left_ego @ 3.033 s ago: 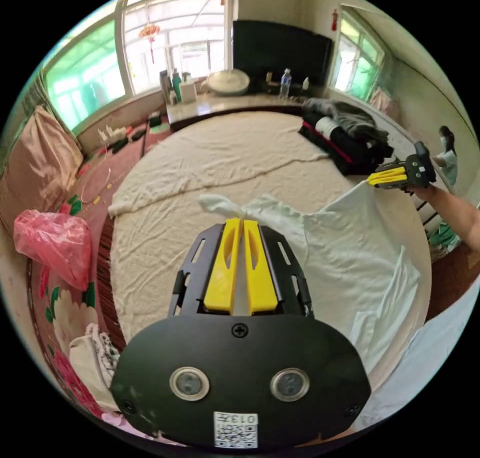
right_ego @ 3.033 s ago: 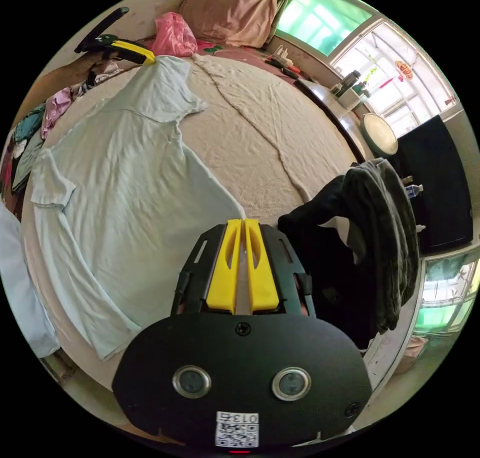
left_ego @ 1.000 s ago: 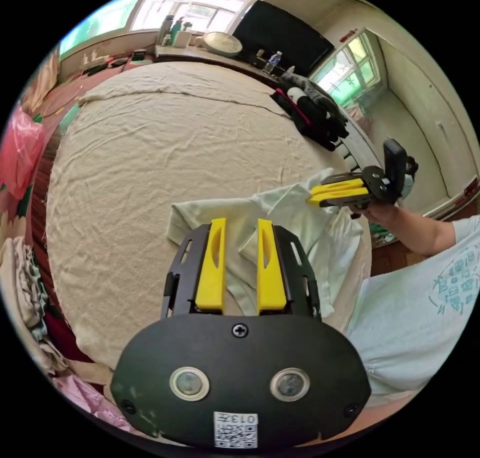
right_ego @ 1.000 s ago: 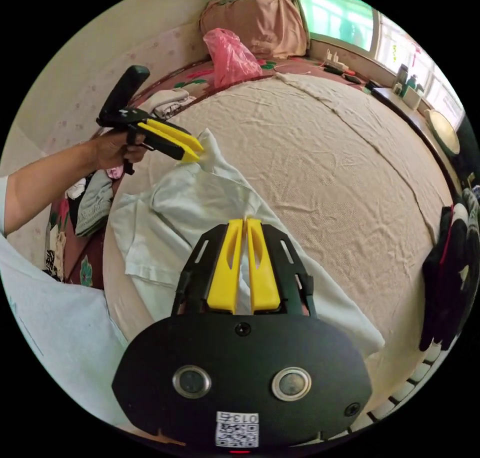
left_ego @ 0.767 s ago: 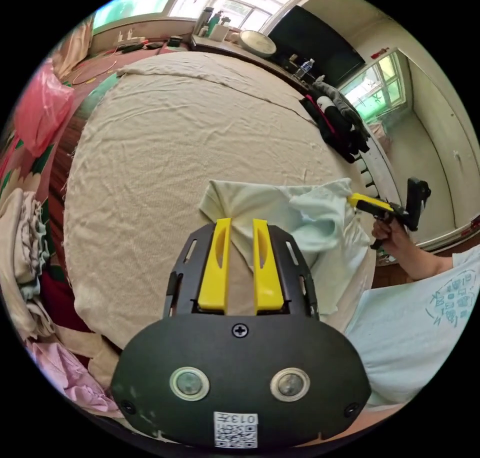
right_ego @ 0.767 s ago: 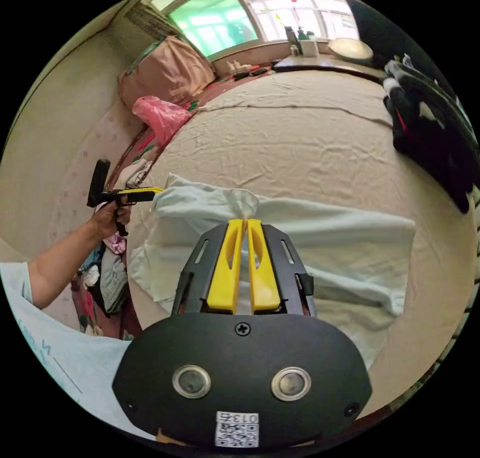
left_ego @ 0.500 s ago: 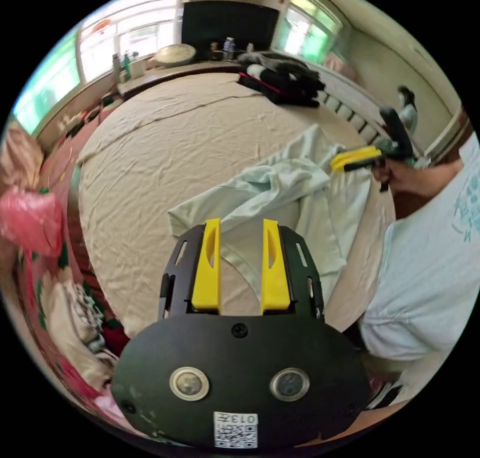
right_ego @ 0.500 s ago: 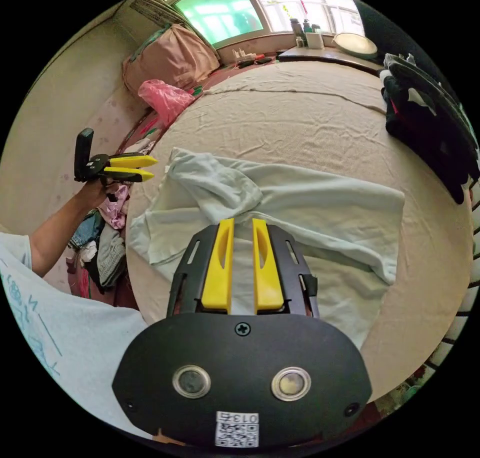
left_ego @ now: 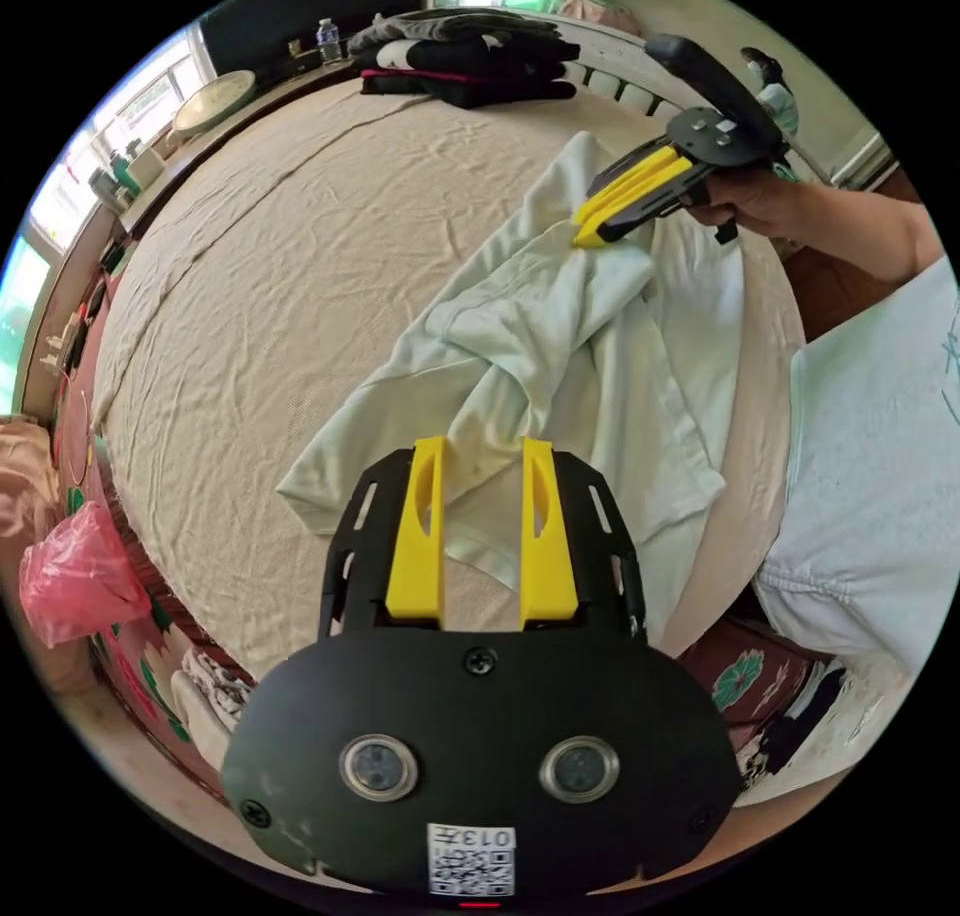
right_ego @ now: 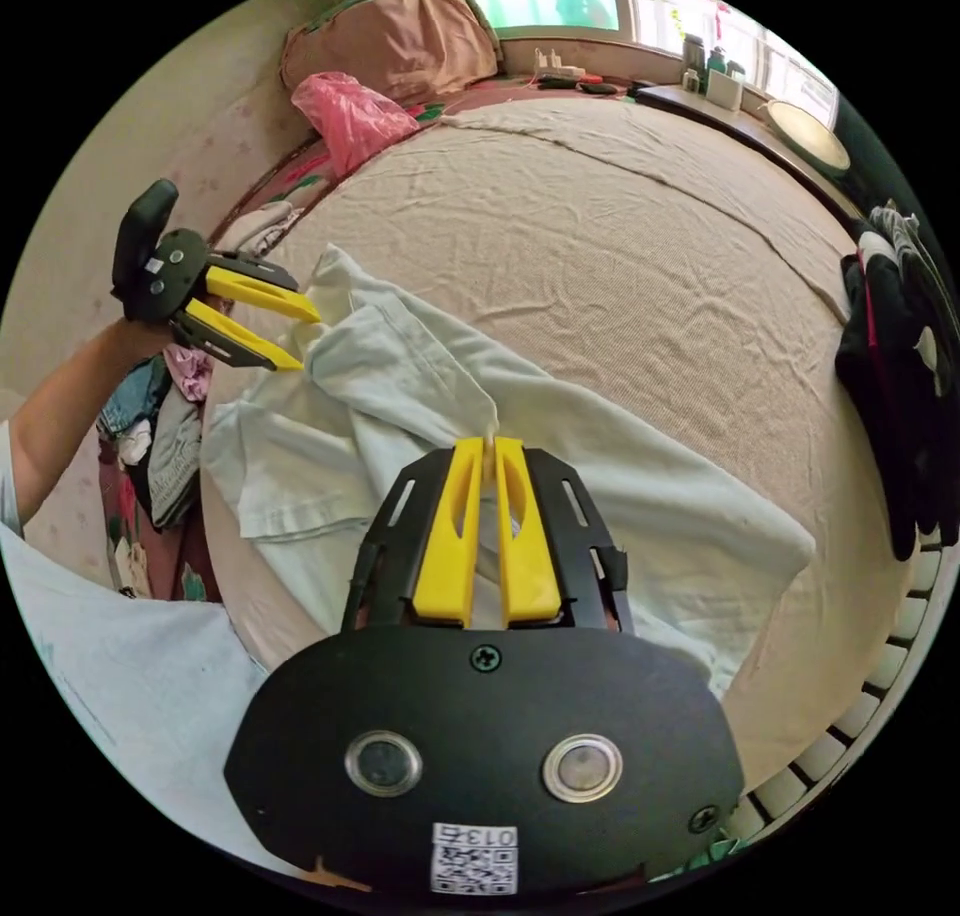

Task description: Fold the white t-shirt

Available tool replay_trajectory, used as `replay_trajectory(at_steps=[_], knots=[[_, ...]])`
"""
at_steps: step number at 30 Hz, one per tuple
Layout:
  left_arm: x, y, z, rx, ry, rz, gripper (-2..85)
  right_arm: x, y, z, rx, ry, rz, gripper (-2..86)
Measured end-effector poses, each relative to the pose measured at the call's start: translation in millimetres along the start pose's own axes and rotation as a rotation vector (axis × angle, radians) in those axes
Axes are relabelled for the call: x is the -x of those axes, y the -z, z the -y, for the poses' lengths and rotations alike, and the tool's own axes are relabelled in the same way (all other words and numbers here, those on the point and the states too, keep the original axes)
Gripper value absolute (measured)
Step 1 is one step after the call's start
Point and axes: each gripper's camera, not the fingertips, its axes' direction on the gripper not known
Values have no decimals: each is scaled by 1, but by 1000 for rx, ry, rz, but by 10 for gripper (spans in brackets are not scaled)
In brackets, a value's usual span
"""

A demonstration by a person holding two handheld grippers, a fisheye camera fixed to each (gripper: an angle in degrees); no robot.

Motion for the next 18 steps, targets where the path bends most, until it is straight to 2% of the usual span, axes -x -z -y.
replay_trajectory(at_steps=[2,9,12,15,18], knots=[[-10,7,10,-8,-76,11,114,4,9,-3,-32,1,0,30],[-12,2,24,77,-132,57,124,8,11,-8,-48,-28,47,23],[-11,0,39,83,-150,172,46,6,16,-9,-73,-61,66,22],[3,13,48,69,-149,124,16,1,30,-13,-108,-106,102,22],[30,35,54,54,-152,-37,9,-3,49,-25,-184,-180,169,23]])
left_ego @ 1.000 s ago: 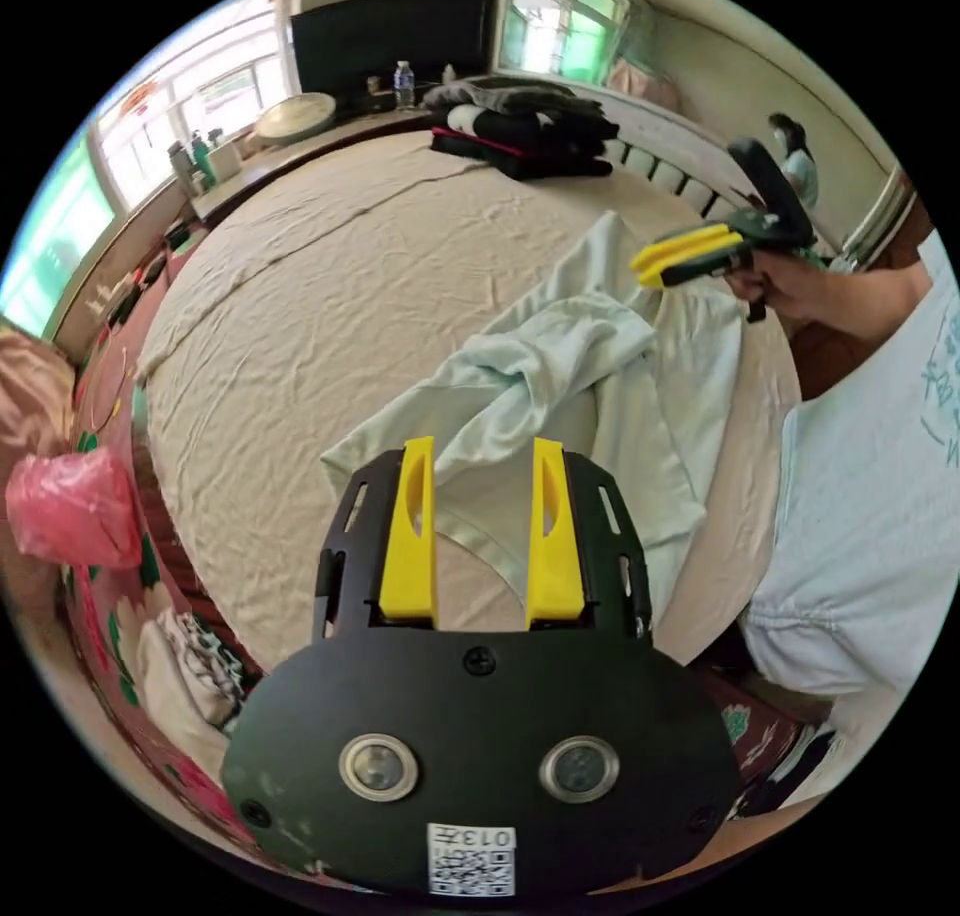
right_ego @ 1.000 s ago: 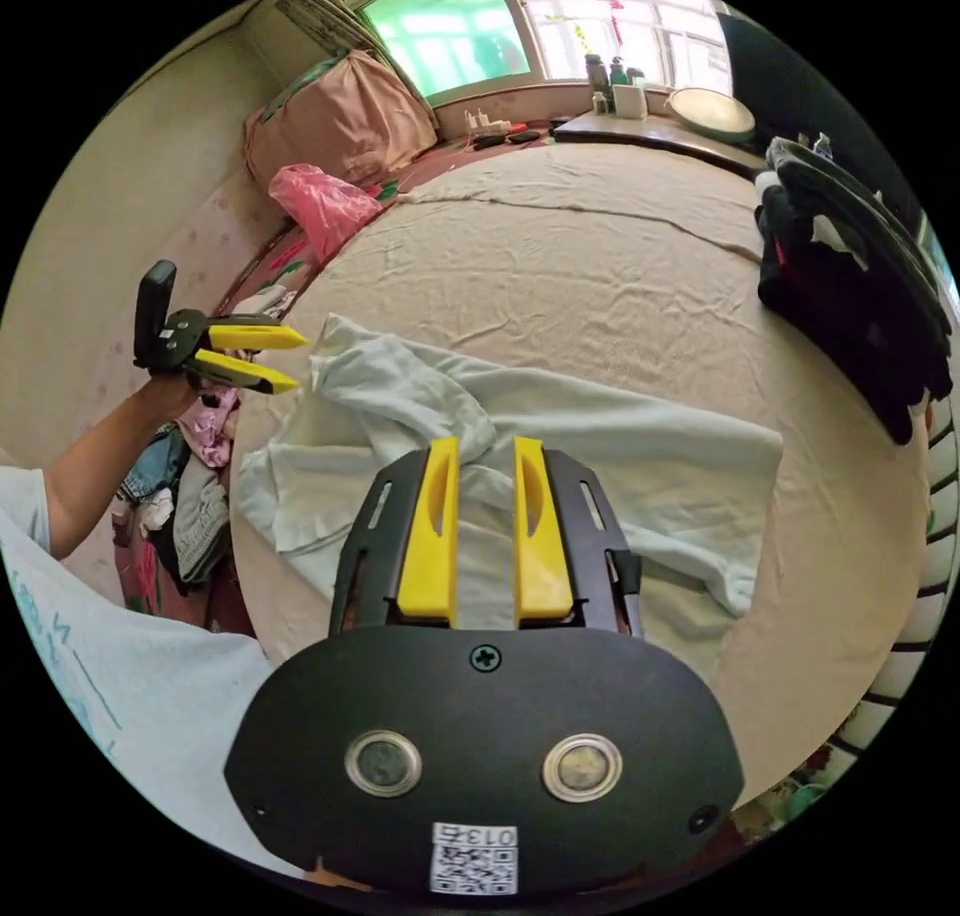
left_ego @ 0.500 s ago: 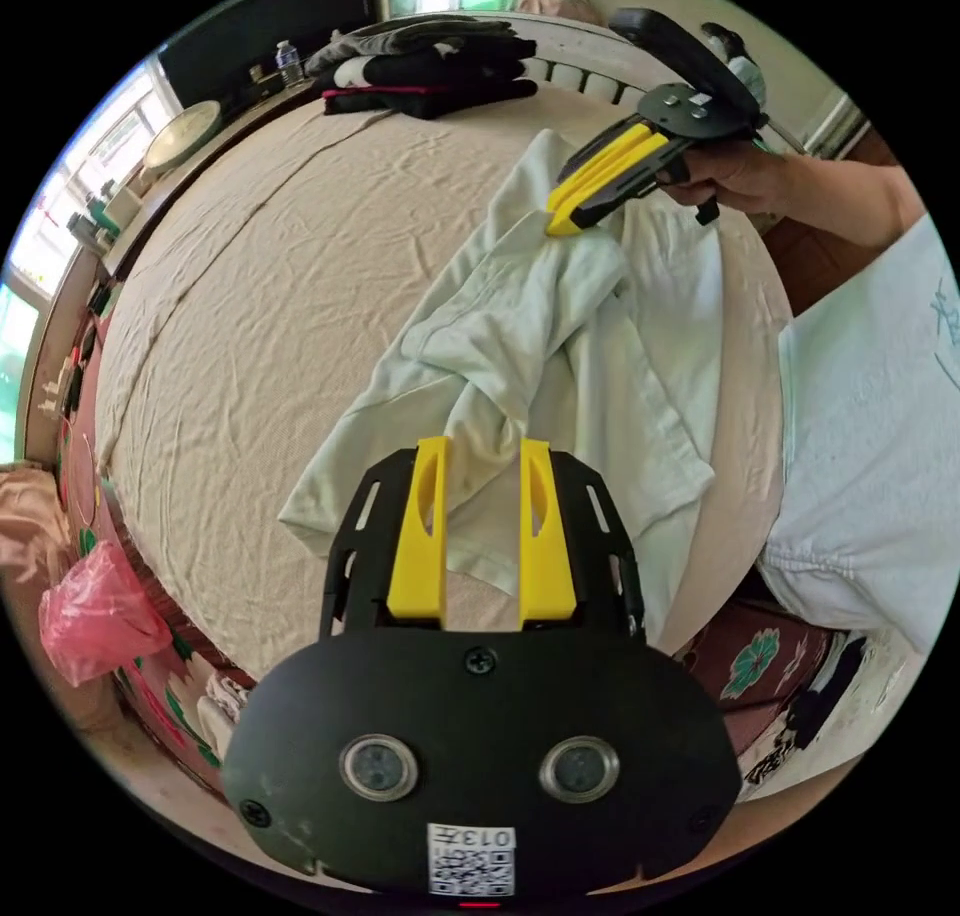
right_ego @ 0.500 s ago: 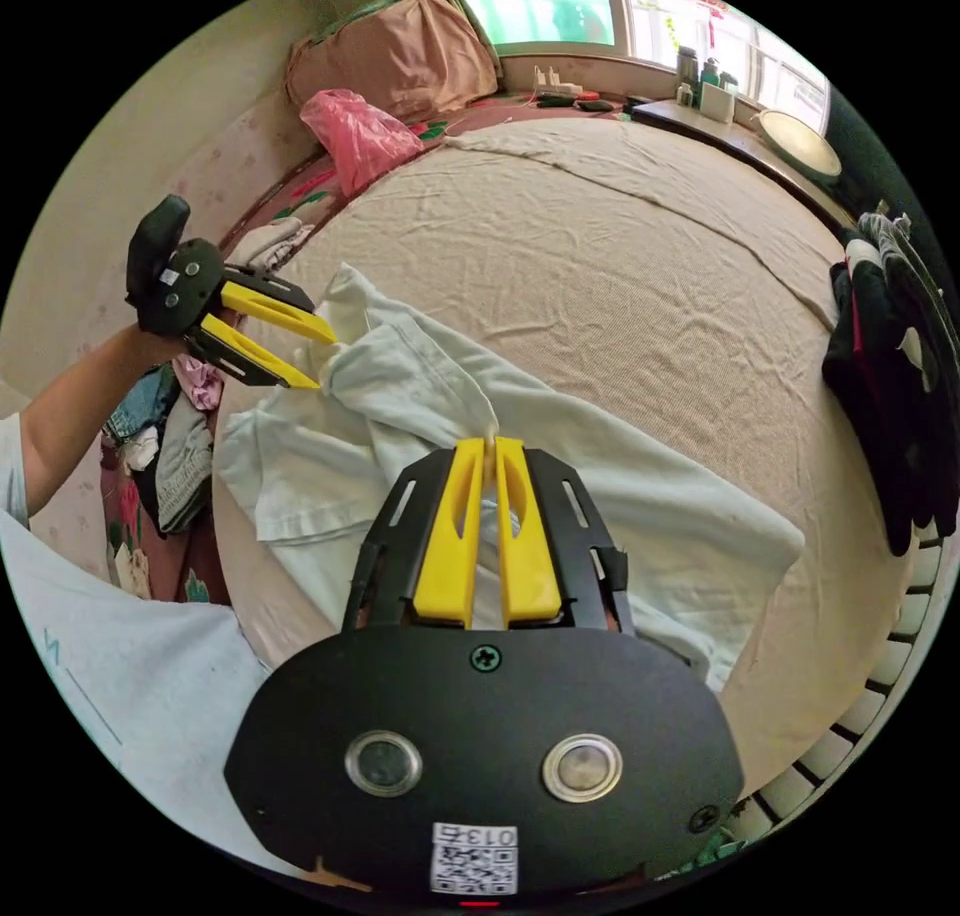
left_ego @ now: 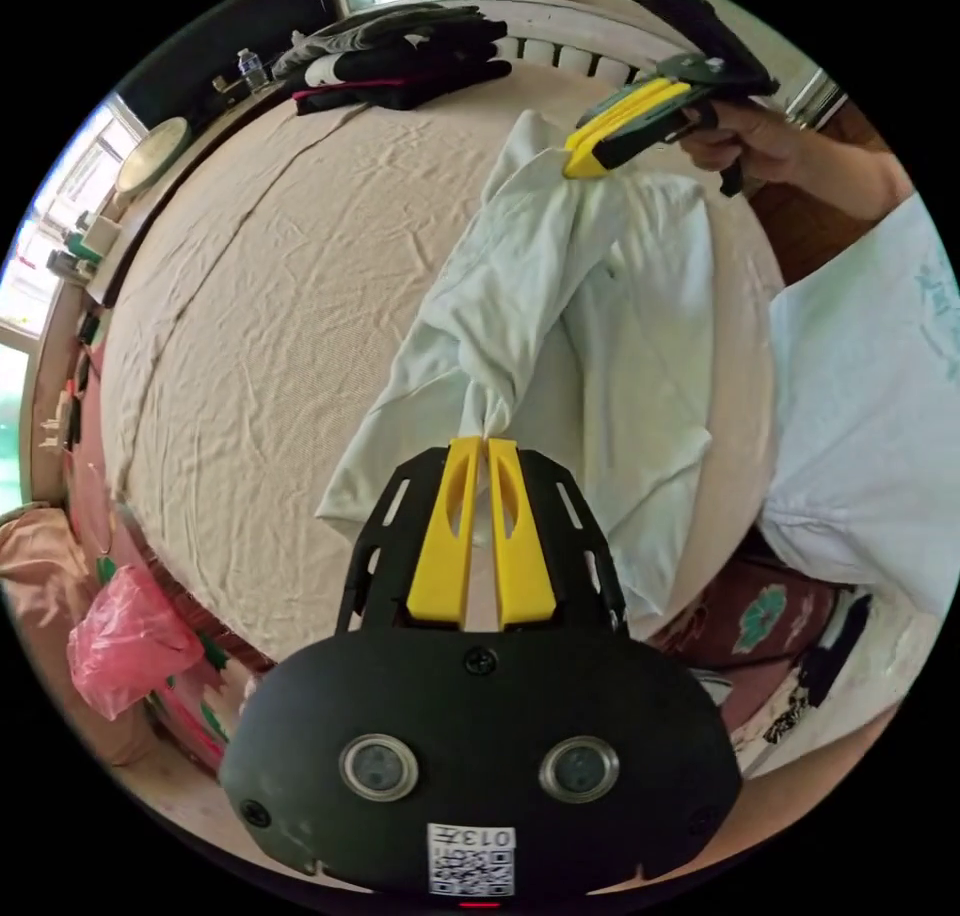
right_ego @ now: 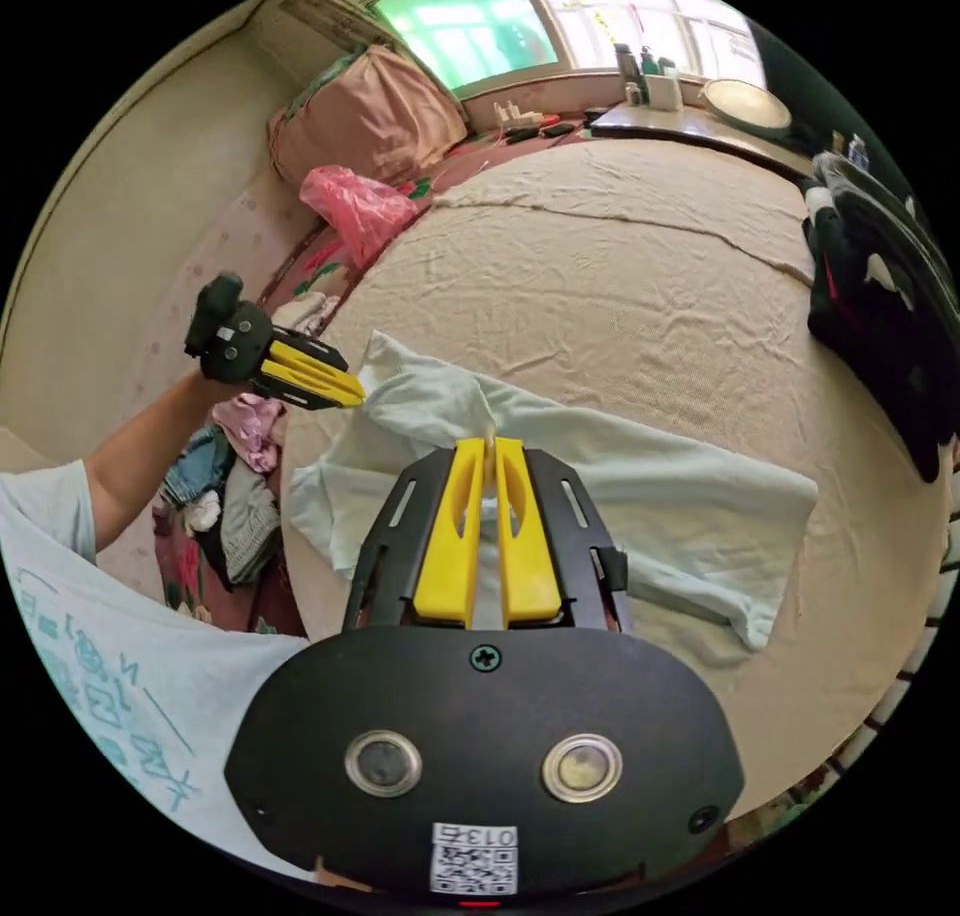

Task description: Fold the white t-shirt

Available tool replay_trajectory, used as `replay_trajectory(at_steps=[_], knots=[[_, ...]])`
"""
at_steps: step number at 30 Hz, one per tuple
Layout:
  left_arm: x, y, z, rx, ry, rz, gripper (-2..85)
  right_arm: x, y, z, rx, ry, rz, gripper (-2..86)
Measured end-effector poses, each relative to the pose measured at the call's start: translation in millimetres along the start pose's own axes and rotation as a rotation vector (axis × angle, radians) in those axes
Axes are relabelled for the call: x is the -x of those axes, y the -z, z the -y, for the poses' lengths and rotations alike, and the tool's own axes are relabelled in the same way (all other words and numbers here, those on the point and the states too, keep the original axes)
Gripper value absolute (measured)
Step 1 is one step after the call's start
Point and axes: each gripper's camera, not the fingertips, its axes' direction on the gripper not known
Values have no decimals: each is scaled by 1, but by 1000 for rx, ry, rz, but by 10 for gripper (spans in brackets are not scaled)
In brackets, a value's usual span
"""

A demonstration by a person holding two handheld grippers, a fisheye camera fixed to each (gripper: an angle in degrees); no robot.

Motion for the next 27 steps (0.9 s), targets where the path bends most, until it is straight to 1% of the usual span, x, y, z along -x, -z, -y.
replay_trajectory(at_steps=[2,4,5,6,7,8,9,11,13,14,16,17,19,22,23,24,25,26,27], knots=[[37,13,0,-49,62,-202,6,-2,2,-10,-2,-70,3,24],[72,3,2,-26,156,-312,5,-4,-12,-22,50,-111,-12,26],[93,-6,2,8,269,-229,4,-6,-28,-30,111,-134,-5,28],[100,-10,1,29,315,-184,4,-8,-45,-39,177,-151,0,31],[111,-18,-2,59,358,-184,4,-8,-52,-44,204,-140,1,33],[116,-22,-6,55,375,-241,7,-7,-58,-52,246,-116,-12,38],[116,-21,-9,45,370,-263,8,-4,-57,-59,260,-86,-19,45],[105,-7,-15,-18,328,-215,26,3,-47,-65,253,-15,-59,56],[96,6,-14,-103,301,-165,55,16,-33,-63,173,85,-147,62],[92,11,-9,-130,282,-142,83,24,-26,-57,92,140,-181,64],[90,13,5,-141,264,-106,93,32,-26,-39,34,202,-194,68],[89,10,15,-138,246,-82,96,33,-33,-25,27,204,-185,71],[91,-2,32,-107,220,-97,99,31,-50,-7,51,203,-140,75],[92,-33,58,-3,182,-88,91,34,-84,9,126,239,-84,76],[92,-43,65,36,176,-81,82,35,-100,11,188,249,-61,73],[92,-42,67,28,178,-53,63,36,-112,11,249,242,-9,54],[92,-41,70,30,153,-49,25,38,-113,11,272,240,23,45],[94,-38,70,26,148,-77,17,48,-108,7,253,260,36,41],[95,-36,69,23,140,-88,13,62,-97,0,191,296,-56,37]])
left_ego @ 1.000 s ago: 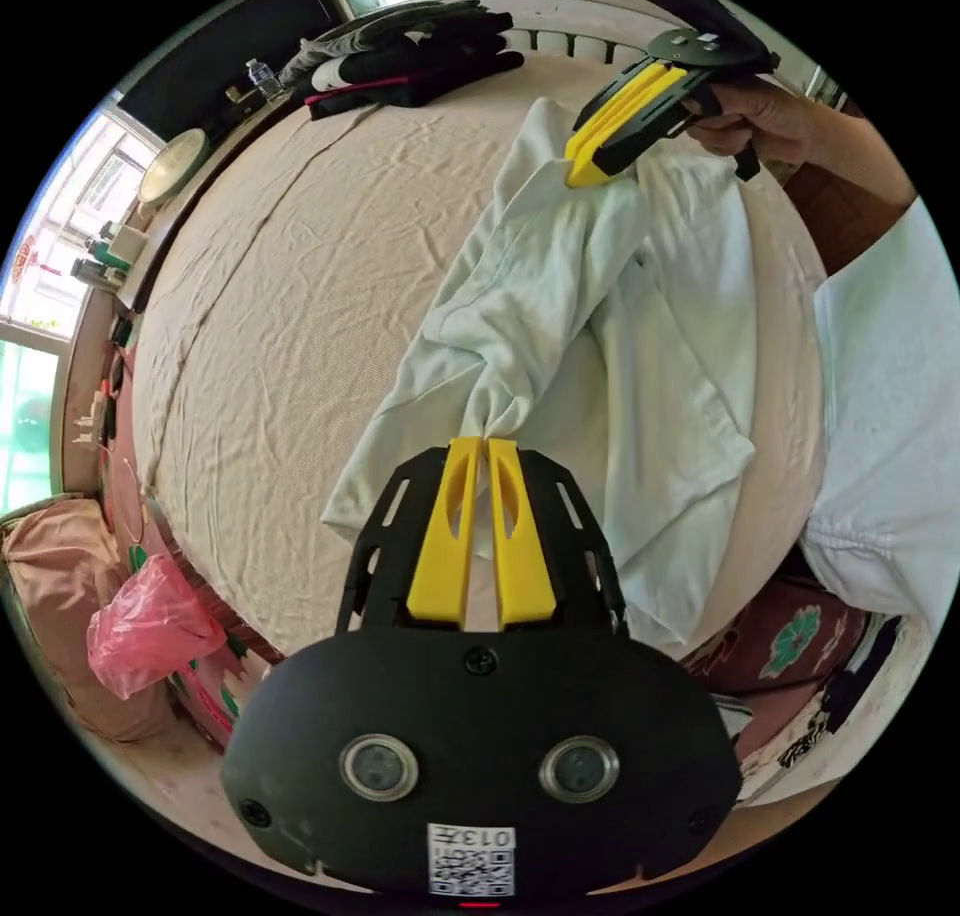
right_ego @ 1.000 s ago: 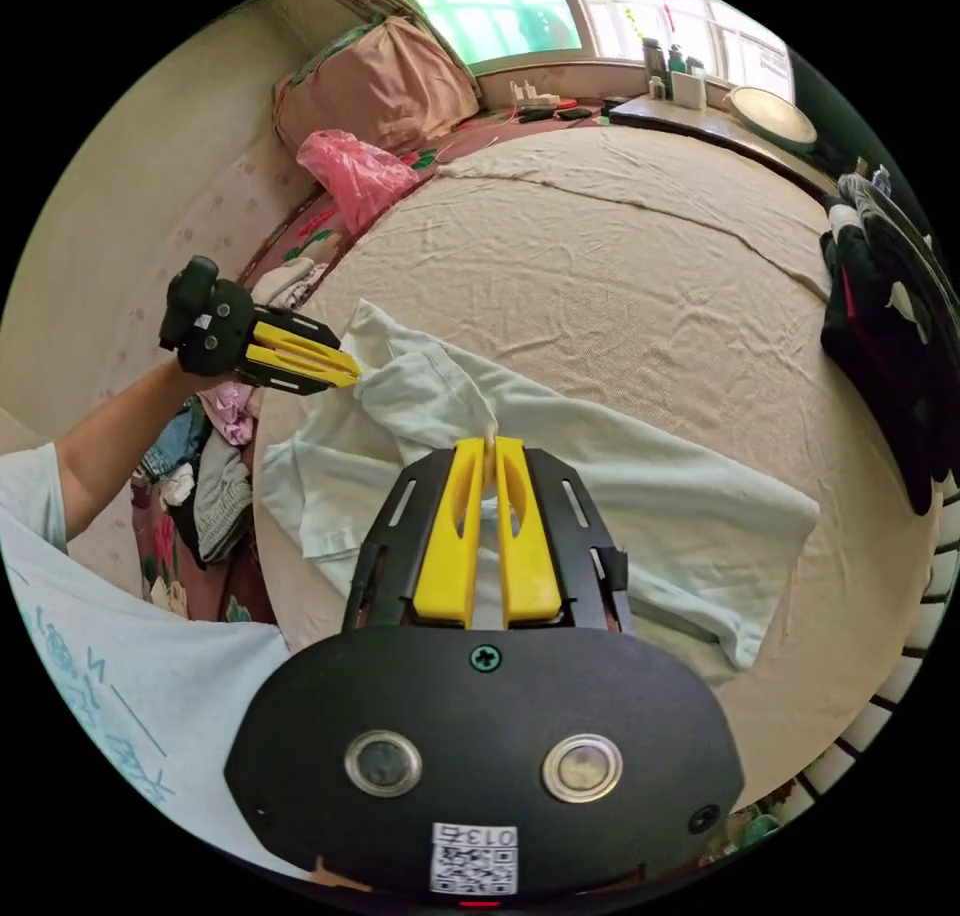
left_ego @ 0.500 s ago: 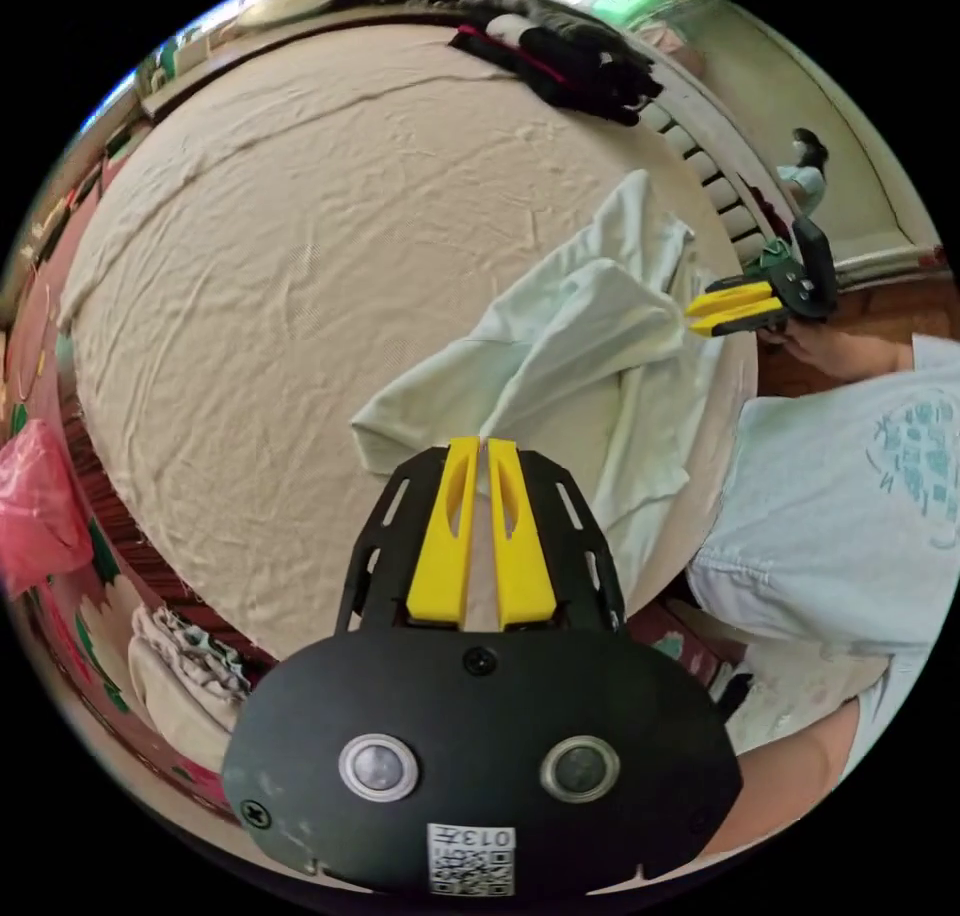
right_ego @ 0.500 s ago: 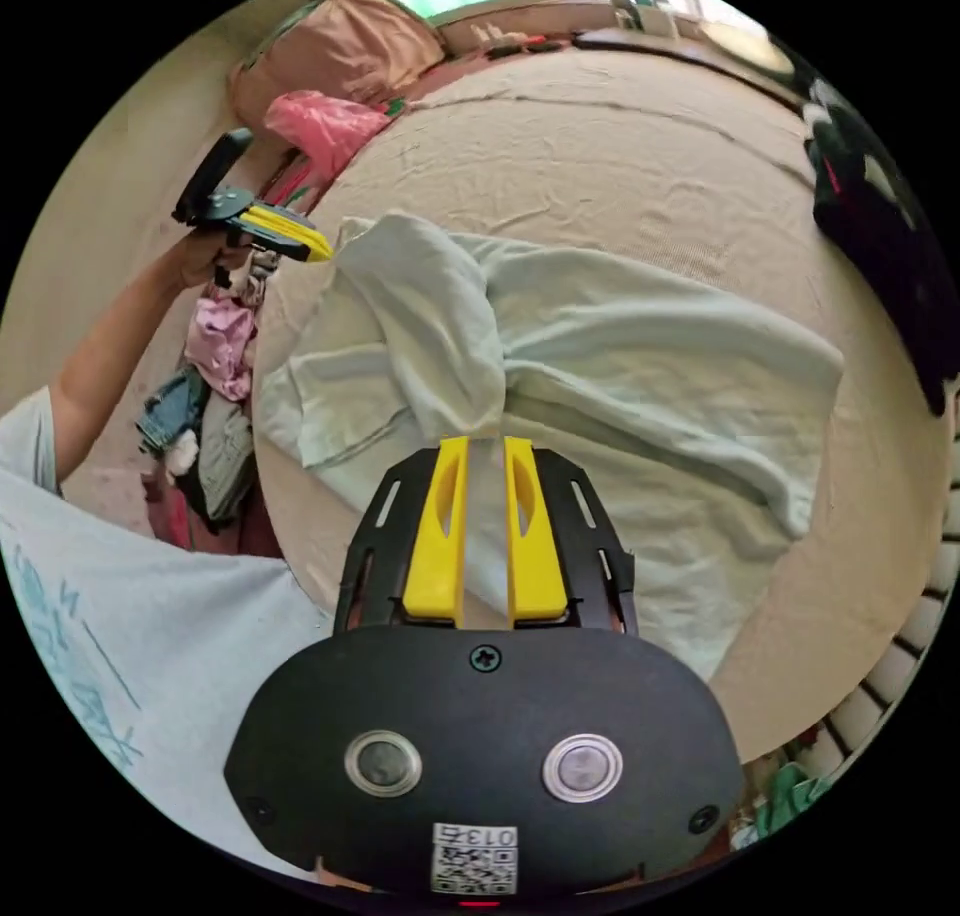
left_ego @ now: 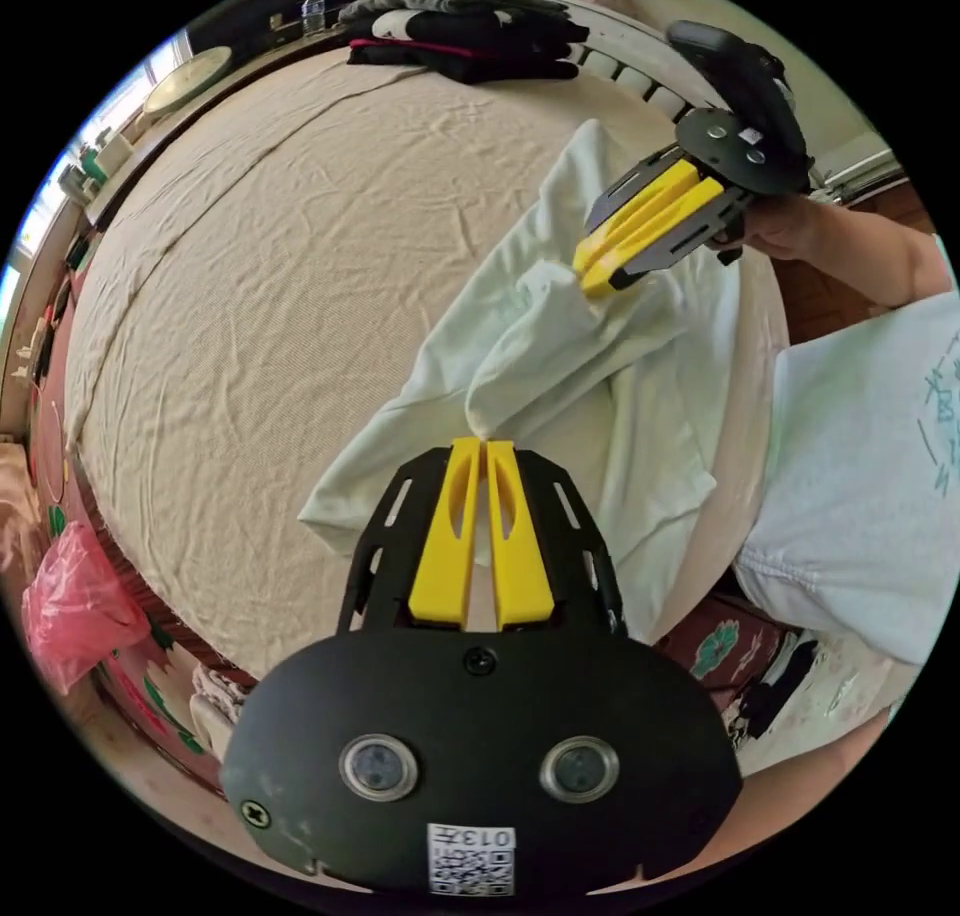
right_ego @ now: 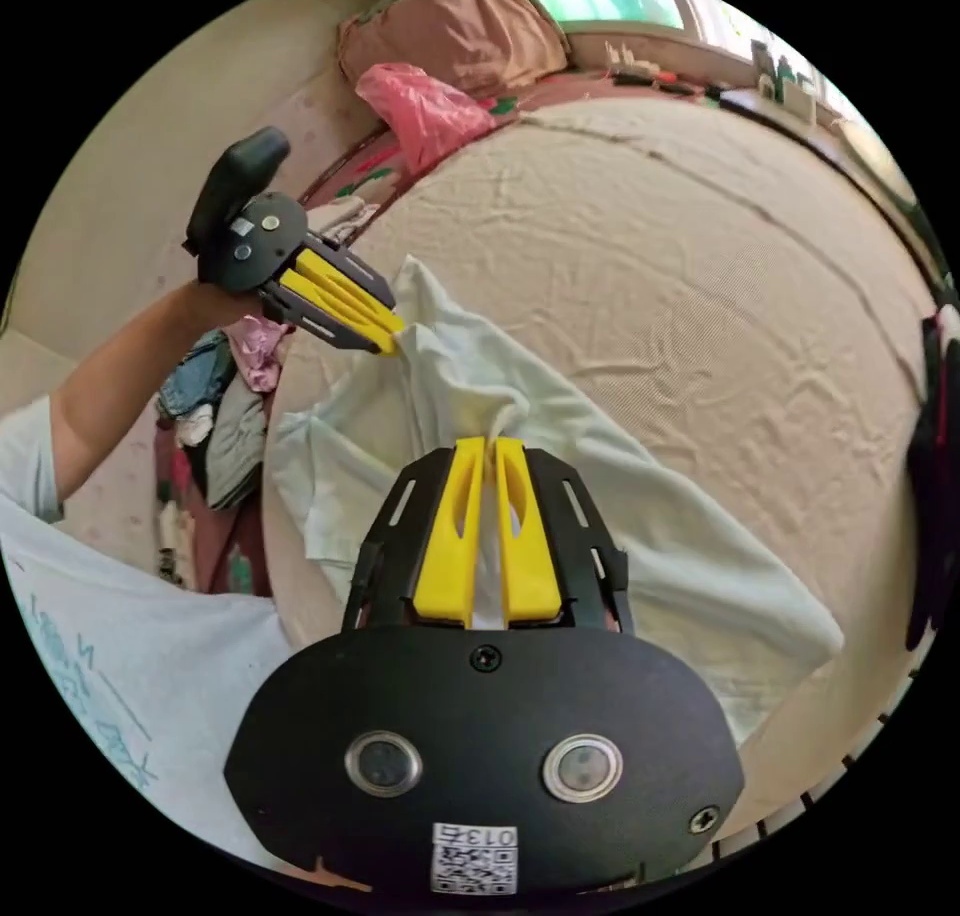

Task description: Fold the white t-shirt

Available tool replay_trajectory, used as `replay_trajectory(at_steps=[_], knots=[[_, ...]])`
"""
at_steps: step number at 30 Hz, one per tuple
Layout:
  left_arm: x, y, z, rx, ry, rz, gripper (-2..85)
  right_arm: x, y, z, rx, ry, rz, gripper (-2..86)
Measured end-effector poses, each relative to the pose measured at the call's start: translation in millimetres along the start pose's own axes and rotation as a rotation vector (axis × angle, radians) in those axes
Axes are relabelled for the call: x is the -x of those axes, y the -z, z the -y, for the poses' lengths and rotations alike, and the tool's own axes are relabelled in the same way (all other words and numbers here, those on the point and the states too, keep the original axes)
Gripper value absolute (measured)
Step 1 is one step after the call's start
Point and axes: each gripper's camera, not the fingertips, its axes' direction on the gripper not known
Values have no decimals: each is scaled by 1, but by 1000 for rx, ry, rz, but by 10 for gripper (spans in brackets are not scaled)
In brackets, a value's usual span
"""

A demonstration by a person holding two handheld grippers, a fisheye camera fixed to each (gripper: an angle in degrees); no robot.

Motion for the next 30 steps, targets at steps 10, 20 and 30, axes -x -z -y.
replay_trajectory(at_steps=[10,20,30], knots=[[60,-28,13,116,117,-177,4,40,-12,-54,-77,-261,-369,80],[60,4,15,-178,131,-256,7,91,-6,-97,-103,50,-167,6],[51,-88,64,-16,224,-118,-2,130,-41,-104,60,133,-255,4]])
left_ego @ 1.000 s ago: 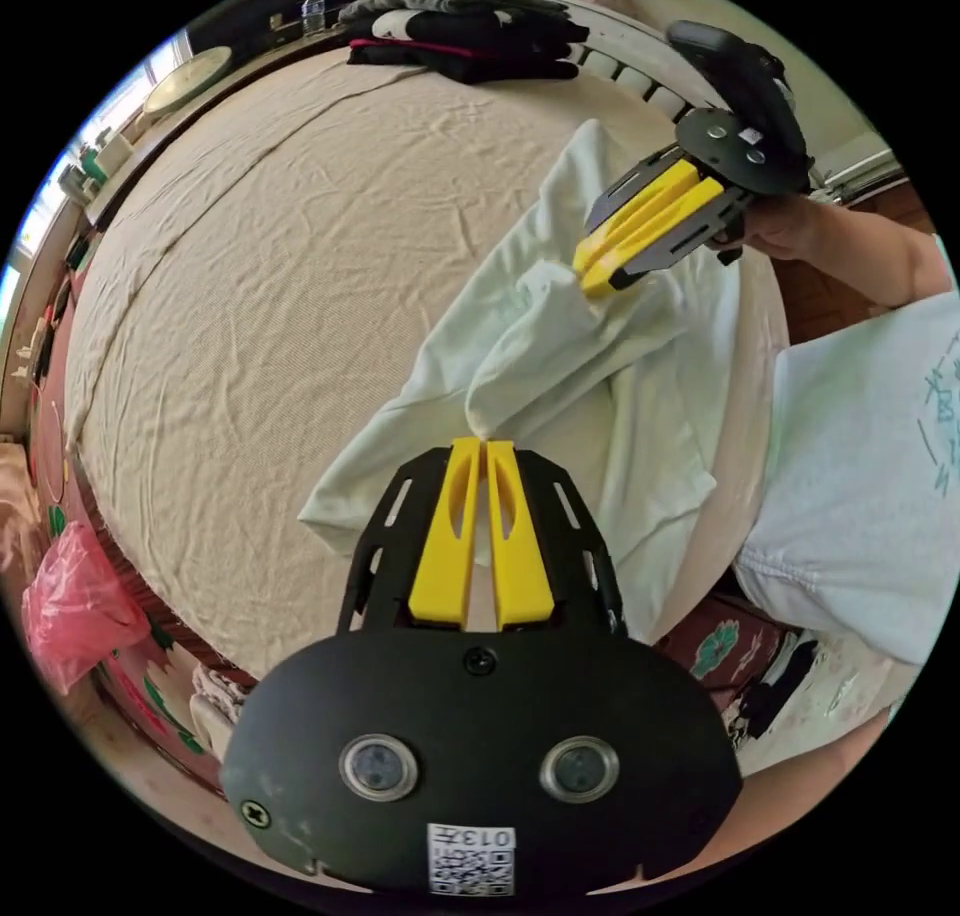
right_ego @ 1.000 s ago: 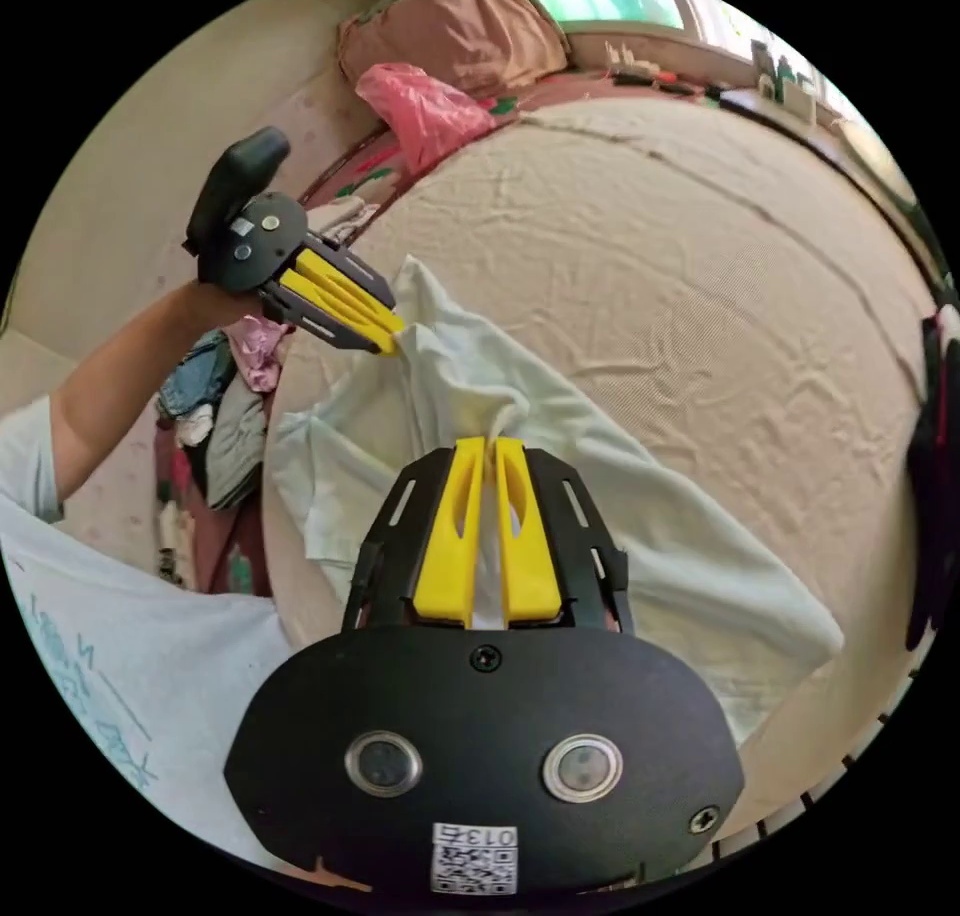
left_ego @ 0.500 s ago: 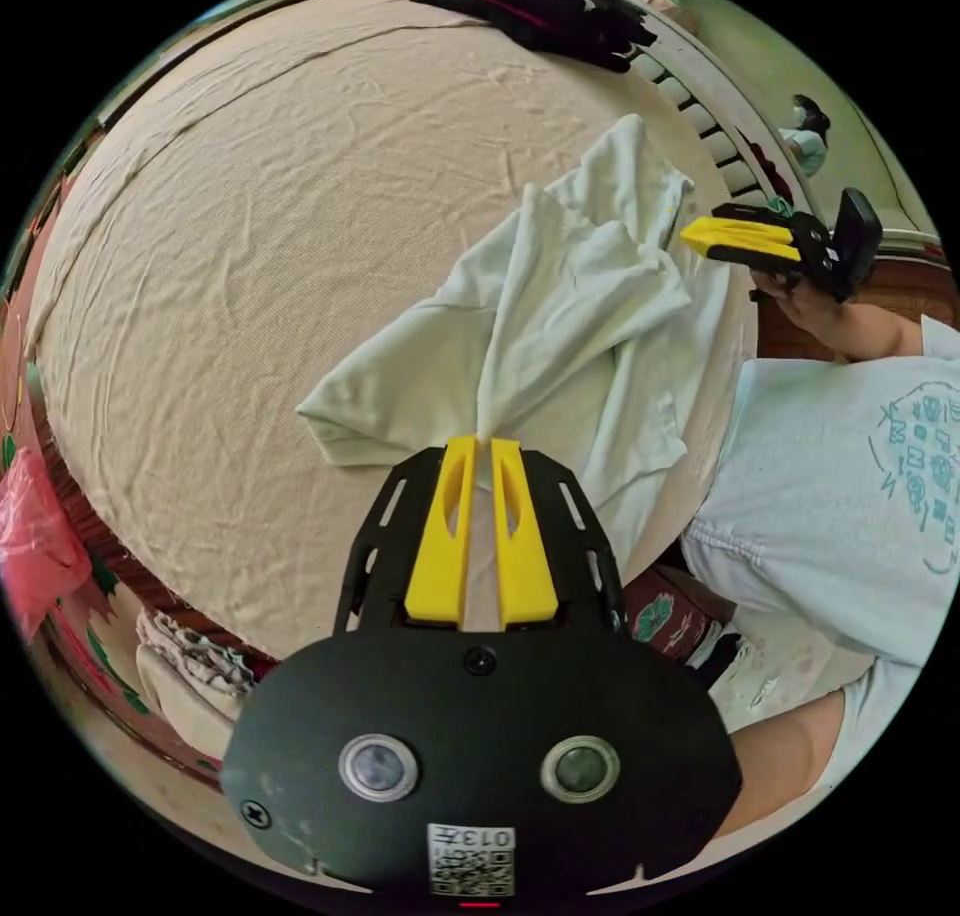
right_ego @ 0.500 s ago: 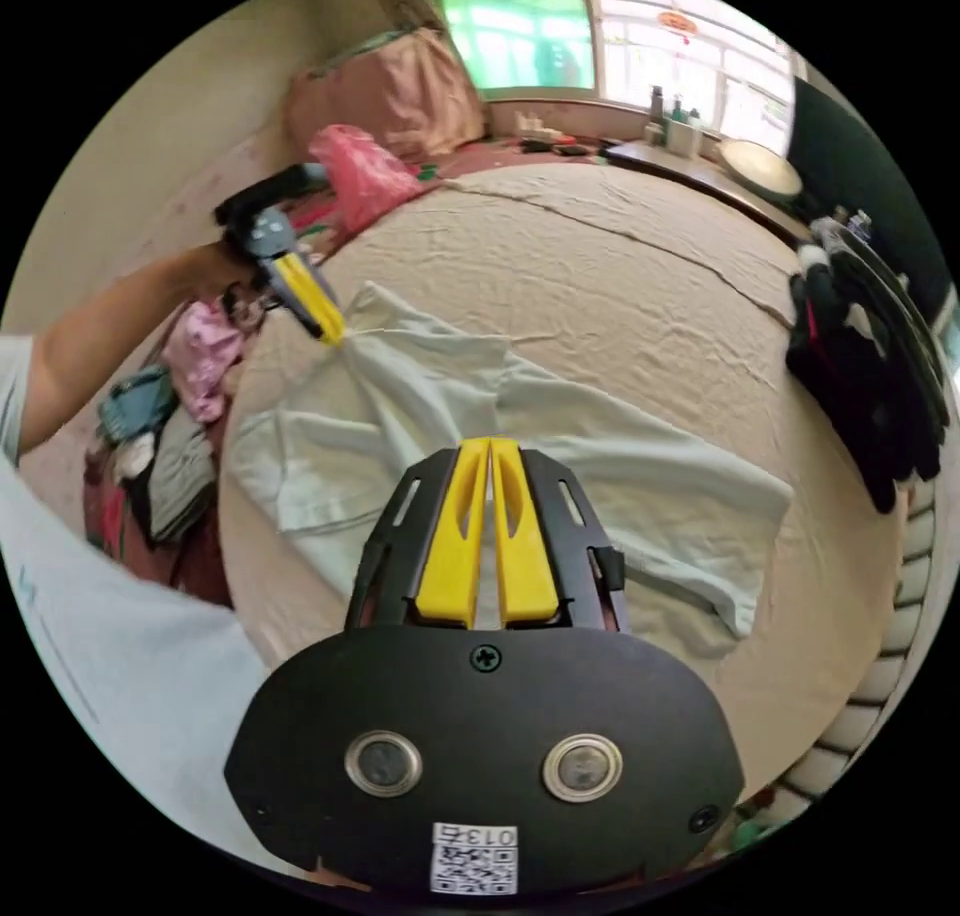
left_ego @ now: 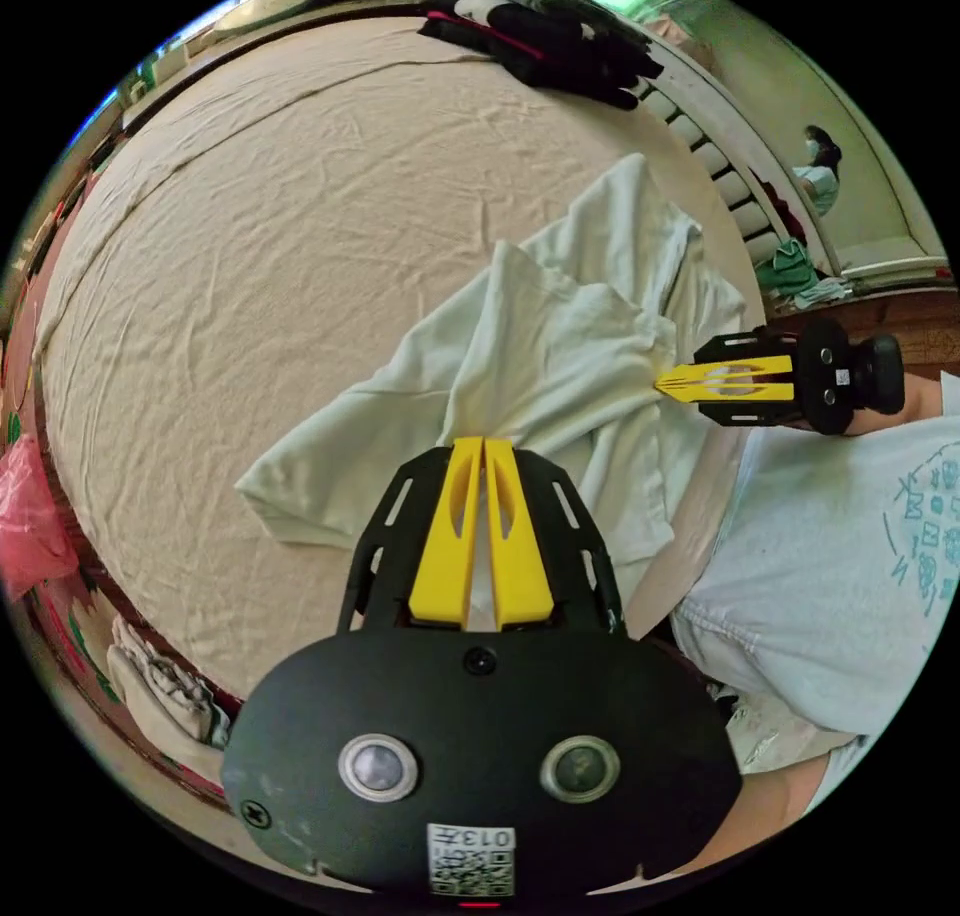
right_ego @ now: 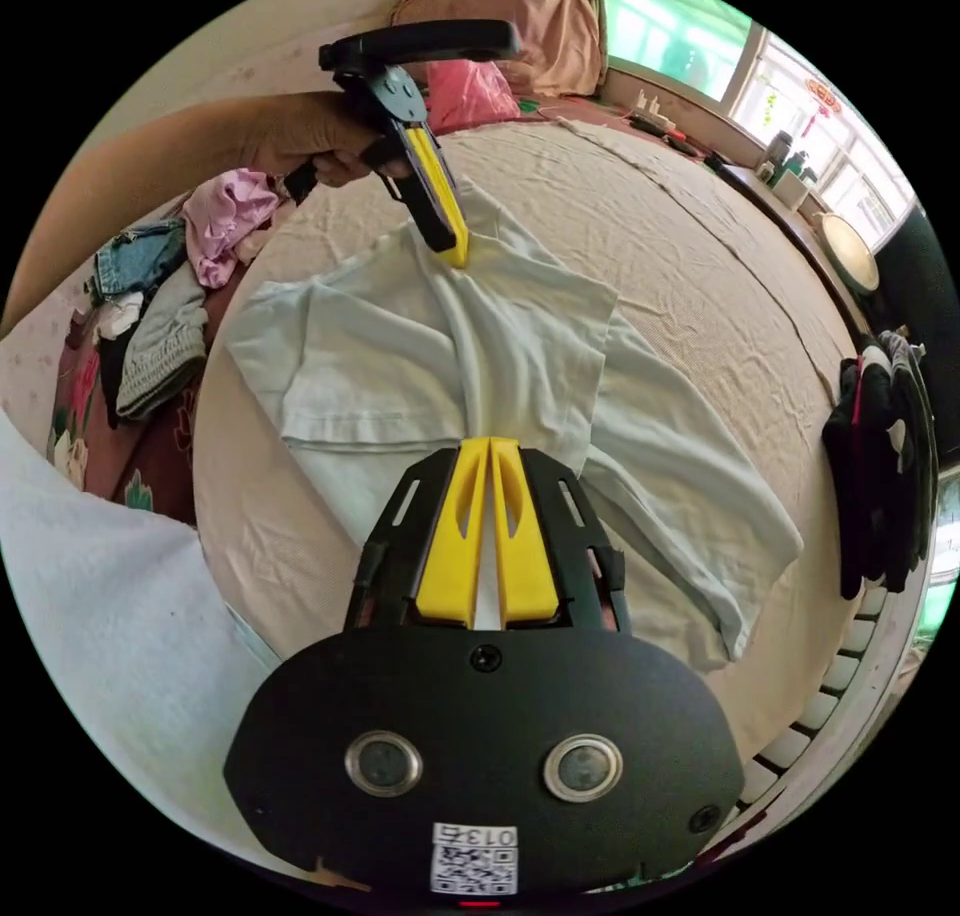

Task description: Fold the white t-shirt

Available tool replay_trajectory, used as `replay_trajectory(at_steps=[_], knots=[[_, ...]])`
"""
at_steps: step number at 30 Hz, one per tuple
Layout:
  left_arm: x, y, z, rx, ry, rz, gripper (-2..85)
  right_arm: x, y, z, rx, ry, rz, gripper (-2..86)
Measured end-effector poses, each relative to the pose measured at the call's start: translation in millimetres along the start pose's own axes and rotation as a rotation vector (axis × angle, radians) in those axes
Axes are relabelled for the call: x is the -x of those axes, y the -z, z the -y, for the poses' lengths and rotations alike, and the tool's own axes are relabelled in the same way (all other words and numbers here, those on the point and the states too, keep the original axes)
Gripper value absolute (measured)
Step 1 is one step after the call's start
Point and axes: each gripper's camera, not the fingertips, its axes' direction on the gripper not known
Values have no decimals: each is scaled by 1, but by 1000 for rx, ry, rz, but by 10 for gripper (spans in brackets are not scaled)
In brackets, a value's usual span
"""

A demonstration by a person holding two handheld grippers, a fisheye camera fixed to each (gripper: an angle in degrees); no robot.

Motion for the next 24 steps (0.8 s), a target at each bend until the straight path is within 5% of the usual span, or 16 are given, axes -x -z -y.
replay_trajectory(at_steps=[6,10,13,21,24], knots=[[-15,-4,11,-180,-38,7,-3,-17,30,-1,-177,-109,-93,4],[-20,-62,34,-20,7,115,-3,-28,16,11,-136,-123,-120,3],[-16,-77,26,-16,56,37,-3,-34,-8,14,12,-106,-108,3],[-24,-86,0,-175,51,49,-3,-79,44,-32,-103,-268,-203,3],[-28,-124,11,-39,35,73,-2,-105,40,-51,-36,-356,-248,3]])
